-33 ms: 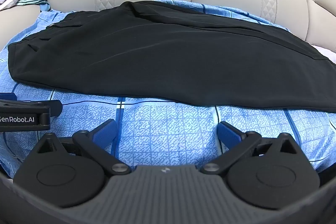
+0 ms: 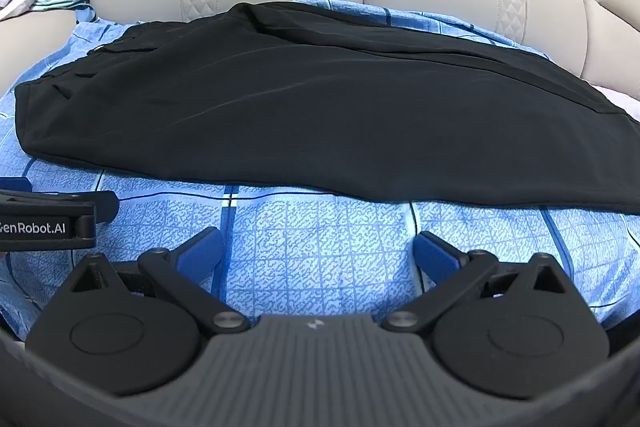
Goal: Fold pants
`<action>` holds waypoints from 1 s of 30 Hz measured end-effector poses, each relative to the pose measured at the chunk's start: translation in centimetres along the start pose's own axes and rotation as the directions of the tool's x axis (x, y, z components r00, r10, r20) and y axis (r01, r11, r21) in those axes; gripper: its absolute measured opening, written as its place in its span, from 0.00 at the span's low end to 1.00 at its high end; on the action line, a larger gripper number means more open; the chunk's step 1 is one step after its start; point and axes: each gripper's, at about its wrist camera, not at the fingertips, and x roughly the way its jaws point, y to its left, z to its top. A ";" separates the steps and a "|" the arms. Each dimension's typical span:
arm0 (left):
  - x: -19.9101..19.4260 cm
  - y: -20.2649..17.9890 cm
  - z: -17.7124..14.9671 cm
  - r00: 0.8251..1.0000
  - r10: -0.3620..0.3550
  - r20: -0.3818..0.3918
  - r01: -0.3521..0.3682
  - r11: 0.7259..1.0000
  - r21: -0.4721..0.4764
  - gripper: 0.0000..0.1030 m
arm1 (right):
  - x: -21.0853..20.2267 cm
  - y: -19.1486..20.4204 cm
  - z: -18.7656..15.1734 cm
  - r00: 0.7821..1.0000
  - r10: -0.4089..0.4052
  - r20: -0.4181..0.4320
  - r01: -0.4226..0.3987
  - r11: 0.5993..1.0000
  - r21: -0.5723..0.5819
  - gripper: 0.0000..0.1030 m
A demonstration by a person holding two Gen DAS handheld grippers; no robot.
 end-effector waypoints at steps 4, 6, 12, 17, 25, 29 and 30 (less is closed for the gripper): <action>0.0 0.0 0.0 1.000 0.003 0.005 -0.003 1.000 0.001 1.00 | 0.0 0.0 0.0 1.000 0.003 0.000 -0.003 1.000 -0.005 1.00; 0.0 0.1 0.0 1.000 0.003 0.005 -0.003 1.000 0.002 1.00 | 0.0 0.0 0.0 1.000 0.005 -0.001 -0.005 1.000 -0.007 1.00; 0.0 0.0 0.0 1.000 0.004 0.006 -0.004 1.000 0.005 1.00 | -0.1 0.2 -0.1 1.000 -0.001 0.002 0.001 1.000 -0.006 1.00; 0.0 0.0 0.0 1.000 0.004 0.007 -0.004 1.000 0.005 1.00 | -0.1 0.0 0.0 1.000 -0.001 0.002 0.001 1.000 -0.006 1.00; -0.1 0.0 -0.1 1.000 0.004 0.008 -0.004 1.000 0.005 1.00 | -0.3 -0.1 0.1 1.000 0.000 0.003 0.000 1.000 -0.004 1.00; -0.1 0.0 -0.1 1.000 0.004 0.009 -0.004 1.000 0.006 1.00 | -0.3 -0.1 0.0 1.000 -0.001 0.006 0.001 1.000 -0.004 1.00; -0.1 0.0 -0.1 1.000 0.004 0.009 -0.004 1.000 0.006 1.00 | -0.3 -0.1 0.0 1.000 -0.001 0.006 0.001 1.000 -0.004 1.00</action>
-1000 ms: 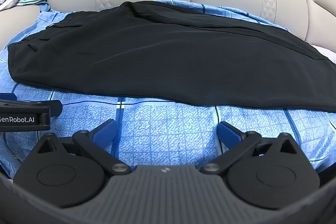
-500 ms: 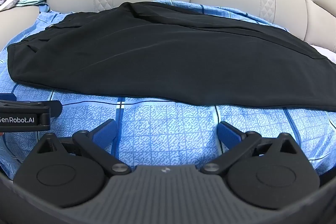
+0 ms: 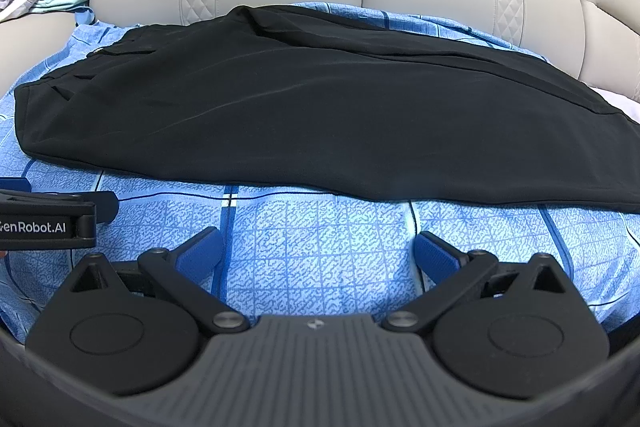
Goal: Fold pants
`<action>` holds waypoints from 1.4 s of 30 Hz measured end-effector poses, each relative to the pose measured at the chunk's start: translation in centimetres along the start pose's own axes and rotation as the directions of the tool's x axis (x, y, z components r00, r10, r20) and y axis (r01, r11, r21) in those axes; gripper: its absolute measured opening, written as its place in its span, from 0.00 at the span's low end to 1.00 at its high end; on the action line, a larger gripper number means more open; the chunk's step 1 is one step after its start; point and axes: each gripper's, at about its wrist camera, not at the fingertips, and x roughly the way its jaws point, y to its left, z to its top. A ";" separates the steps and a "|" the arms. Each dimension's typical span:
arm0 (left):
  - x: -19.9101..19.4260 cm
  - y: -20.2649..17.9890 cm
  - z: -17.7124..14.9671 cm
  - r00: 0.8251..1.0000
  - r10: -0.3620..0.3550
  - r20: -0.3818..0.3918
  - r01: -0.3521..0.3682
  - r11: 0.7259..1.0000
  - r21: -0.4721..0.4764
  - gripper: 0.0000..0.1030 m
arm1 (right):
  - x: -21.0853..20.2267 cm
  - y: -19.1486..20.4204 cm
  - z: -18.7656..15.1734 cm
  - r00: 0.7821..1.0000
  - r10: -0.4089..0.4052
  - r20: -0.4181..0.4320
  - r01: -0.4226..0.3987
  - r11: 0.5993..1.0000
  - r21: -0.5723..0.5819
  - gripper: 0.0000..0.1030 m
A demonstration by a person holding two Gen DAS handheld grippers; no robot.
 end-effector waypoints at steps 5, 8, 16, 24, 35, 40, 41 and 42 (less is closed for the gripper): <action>0.0 0.0 0.0 1.000 0.000 0.001 0.000 1.000 0.000 1.00 | 0.0 0.1 0.0 1.000 0.000 0.002 0.000 1.000 0.000 1.00; 0.0 0.0 0.0 1.000 0.000 0.001 0.000 1.000 0.001 1.00 | 0.0 0.1 0.0 1.000 -0.001 0.003 0.001 1.000 0.000 1.00; 0.0 0.0 0.0 1.000 0.001 0.003 -0.001 1.000 0.001 1.00 | 0.0 0.1 -0.1 1.000 -0.002 0.006 0.002 1.000 0.001 1.00; 0.0 0.0 0.0 1.000 0.001 0.004 -0.001 1.000 0.001 1.00 | -0.1 0.1 -0.2 1.000 -0.002 0.008 0.002 1.000 0.001 1.00; 0.0 0.0 0.0 1.000 0.001 0.005 -0.001 1.000 0.001 1.00 | 0.0 0.1 -0.2 1.000 -0.003 0.010 0.003 1.000 0.001 1.00; 0.0 0.0 -0.1 1.000 0.001 0.006 -0.001 1.000 0.001 1.00 | 0.0 0.1 -0.3 1.000 -0.003 0.011 0.003 1.000 0.002 1.00; -0.1 0.0 -0.1 1.000 0.001 0.006 -0.001 1.000 0.001 1.00 | -0.3 0.1 -0.1 1.000 -0.002 0.010 0.002 1.000 0.001 1.00; -0.1 0.0 -0.1 1.000 0.001 0.007 -0.001 1.000 0.001 1.00 | -0.2 0.1 -0.1 1.000 -0.002 0.011 0.002 1.000 0.001 1.00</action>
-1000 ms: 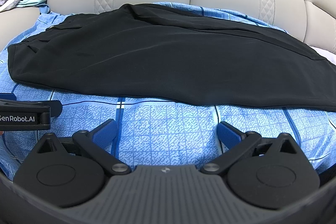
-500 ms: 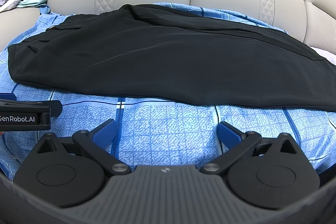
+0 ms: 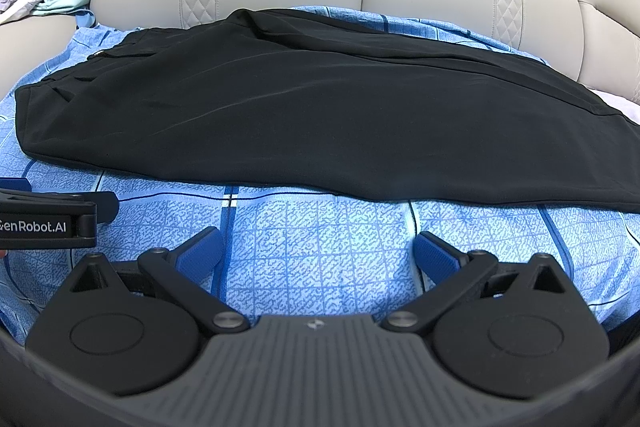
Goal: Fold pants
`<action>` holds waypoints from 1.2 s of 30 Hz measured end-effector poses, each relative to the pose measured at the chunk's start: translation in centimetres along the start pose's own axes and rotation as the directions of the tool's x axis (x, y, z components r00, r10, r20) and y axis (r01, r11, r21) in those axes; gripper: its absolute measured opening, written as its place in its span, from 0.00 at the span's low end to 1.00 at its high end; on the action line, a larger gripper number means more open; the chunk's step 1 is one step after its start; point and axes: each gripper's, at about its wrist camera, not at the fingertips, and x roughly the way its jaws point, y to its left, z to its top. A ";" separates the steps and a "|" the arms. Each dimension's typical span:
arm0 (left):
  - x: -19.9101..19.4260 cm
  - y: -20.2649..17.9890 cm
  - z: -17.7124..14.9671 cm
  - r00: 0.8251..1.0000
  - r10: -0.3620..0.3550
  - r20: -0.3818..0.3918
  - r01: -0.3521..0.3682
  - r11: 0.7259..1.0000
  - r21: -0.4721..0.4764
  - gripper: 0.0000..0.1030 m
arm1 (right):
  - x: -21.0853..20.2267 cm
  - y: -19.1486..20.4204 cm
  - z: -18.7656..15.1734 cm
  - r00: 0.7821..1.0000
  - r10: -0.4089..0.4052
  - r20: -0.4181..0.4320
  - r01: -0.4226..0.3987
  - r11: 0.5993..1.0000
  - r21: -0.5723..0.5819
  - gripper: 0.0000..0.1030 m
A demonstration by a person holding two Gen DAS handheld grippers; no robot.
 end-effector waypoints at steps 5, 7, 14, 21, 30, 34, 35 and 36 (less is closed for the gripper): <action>0.1 -0.2 0.1 1.000 0.000 -0.002 0.000 1.000 0.001 1.00 | 0.0 -0.1 0.0 1.000 0.003 0.002 -0.003 1.000 -0.003 1.00; 0.1 -0.2 0.1 1.000 0.000 -0.002 0.000 1.000 0.001 1.00 | 0.1 -0.1 -0.1 1.000 0.003 0.004 -0.003 1.000 -0.003 1.00; 0.1 -0.1 0.2 1.000 0.000 -0.003 0.000 1.000 -0.001 1.00 | 0.0 -0.2 -0.3 1.000 0.008 0.017 -0.008 1.000 -0.006 1.00; -0.2 -0.2 0.6 1.000 0.002 0.017 -0.002 1.000 0.001 1.00 | 0.2 -0.3 -0.3 1.000 0.014 0.023 -0.014 1.000 -0.010 1.00; -1.0 1.1 2.1 0.999 -0.034 0.043 0.034 0.999 -0.012 1.00 | -0.2 -0.3 -0.2 0.998 0.013 0.055 -0.012 1.000 -0.027 1.00; -1.7 4.0 4.1 0.994 -0.044 0.103 0.052 0.995 -0.081 1.00 | -0.7 0.9 0.3 0.991 0.037 0.131 -0.017 0.988 -0.150 0.98; -1.6 5.0 4.7 0.994 -0.037 0.105 0.048 0.993 -0.108 0.99 | -0.7 1.4 0.5 0.988 0.055 0.143 -0.027 0.982 -0.188 0.97; -1.3 6.0 5.3 0.994 -0.029 0.105 0.044 0.990 -0.136 0.95 | -0.7 1.9 0.8 0.986 0.077 0.151 -0.042 0.974 -0.222 0.95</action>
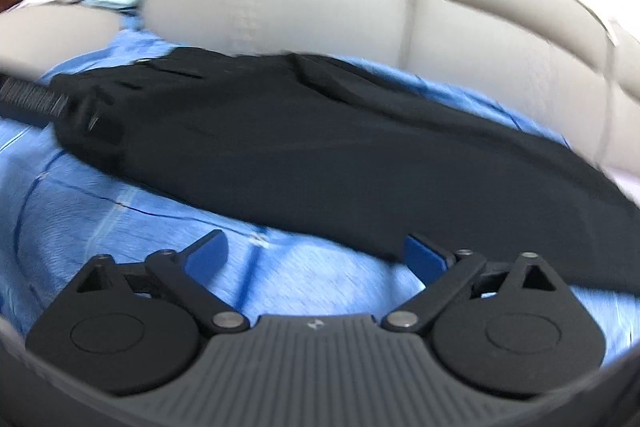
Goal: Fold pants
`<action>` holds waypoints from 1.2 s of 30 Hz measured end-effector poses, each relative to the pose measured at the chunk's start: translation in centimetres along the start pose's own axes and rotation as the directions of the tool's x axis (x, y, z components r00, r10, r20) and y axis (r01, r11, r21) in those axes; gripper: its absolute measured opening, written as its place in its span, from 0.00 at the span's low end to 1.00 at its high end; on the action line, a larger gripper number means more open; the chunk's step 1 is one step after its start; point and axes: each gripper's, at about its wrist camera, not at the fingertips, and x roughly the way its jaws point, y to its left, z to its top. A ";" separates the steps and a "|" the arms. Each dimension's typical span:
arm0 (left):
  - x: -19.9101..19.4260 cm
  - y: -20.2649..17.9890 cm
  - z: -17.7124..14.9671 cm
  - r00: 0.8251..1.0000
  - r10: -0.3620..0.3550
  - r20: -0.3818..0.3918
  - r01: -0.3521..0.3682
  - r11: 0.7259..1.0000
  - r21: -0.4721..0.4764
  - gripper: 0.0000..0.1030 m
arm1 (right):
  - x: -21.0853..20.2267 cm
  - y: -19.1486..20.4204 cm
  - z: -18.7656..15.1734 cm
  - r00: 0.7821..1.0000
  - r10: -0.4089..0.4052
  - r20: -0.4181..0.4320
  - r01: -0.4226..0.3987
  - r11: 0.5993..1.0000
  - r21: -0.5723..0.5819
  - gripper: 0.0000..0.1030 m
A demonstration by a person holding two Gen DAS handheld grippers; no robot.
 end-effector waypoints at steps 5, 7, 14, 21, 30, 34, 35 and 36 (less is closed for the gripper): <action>1.5 4.4 2.7 0.999 0.044 0.017 -0.042 0.992 -0.118 0.81 | 1.1 2.8 1.7 0.993 0.117 0.021 -0.114 0.986 -0.118 0.89; 2.4 6.1 3.4 0.995 0.099 0.026 -0.094 0.984 -0.152 0.81 | 1.6 4.4 2.2 0.989 0.148 0.027 -0.141 0.974 -0.175 0.87; 6.5 11.2 5.0 0.987 0.159 -0.005 -0.153 0.941 -0.302 0.81 | 3.4 7.9 3.4 0.974 0.228 0.010 -0.220 0.948 -0.230 0.76; 9.3 12.3 6.0 0.985 0.173 0.018 -0.155 0.922 -0.354 0.34 | 5.8 9.0 5.7 0.940 0.340 -0.029 -0.338 0.915 -0.221 0.24; 4.0 10.4 7.8 0.973 0.203 0.105 -0.169 0.948 -0.269 0.21 | 2.4 6.4 8.0 0.924 0.382 -0.019 -0.381 0.916 -0.126 0.05; 0.9 11.3 7.2 0.974 0.200 0.106 -0.164 0.948 -0.274 0.22 | 0.5 5.5 8.3 0.898 0.440 -0.019 -0.440 0.894 -0.086 0.05; 0.4 11.5 6.8 0.974 0.206 0.099 -0.173 0.947 -0.270 0.22 | 0.1 5.3 8.1 0.886 0.463 -0.029 -0.464 0.883 -0.068 0.05; 0.1 11.5 6.3 0.973 0.215 0.087 -0.186 0.948 -0.258 0.23 | -0.2 5.2 8.0 0.875 0.482 -0.038 -0.483 0.874 -0.052 0.05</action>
